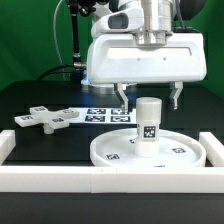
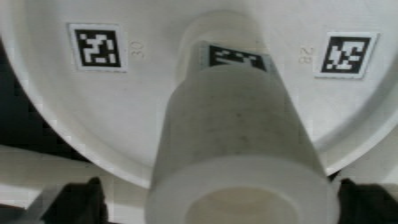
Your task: Assemble round table
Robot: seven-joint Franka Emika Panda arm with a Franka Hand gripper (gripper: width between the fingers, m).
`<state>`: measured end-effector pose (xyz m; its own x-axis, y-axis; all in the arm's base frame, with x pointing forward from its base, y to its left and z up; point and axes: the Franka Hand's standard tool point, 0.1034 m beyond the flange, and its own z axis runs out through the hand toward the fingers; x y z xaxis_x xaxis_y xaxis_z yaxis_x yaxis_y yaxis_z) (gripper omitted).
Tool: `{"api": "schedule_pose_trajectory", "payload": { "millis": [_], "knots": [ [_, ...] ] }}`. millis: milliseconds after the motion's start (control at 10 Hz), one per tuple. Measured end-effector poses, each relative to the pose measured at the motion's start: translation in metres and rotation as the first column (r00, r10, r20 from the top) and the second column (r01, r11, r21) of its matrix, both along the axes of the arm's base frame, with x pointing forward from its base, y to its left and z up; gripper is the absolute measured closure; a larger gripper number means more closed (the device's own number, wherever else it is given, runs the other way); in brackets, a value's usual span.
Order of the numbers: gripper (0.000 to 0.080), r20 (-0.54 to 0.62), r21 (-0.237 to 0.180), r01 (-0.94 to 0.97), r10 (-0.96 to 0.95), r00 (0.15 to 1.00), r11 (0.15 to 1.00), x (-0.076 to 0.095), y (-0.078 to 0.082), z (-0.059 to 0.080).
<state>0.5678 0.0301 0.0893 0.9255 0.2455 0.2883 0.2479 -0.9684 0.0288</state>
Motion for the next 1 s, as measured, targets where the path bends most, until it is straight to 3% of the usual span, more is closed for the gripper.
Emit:
{"api": "schedule_pose_trajectory", "payload": {
  "millis": [200, 700, 1000],
  "knots": [
    [0.0151, -0.003, -0.001, -0.001, 0.001, 1.0, 1.0, 0.005, -0.002, 0.01],
    [0.015, -0.022, -0.001, -0.003, 0.003, 1.0, 1.0, 0.003, -0.001, 0.006],
    [0.015, -0.209, 0.01, 0.003, -0.001, 0.978, 1.0, -0.003, 0.009, 0.005]
  ]
}}
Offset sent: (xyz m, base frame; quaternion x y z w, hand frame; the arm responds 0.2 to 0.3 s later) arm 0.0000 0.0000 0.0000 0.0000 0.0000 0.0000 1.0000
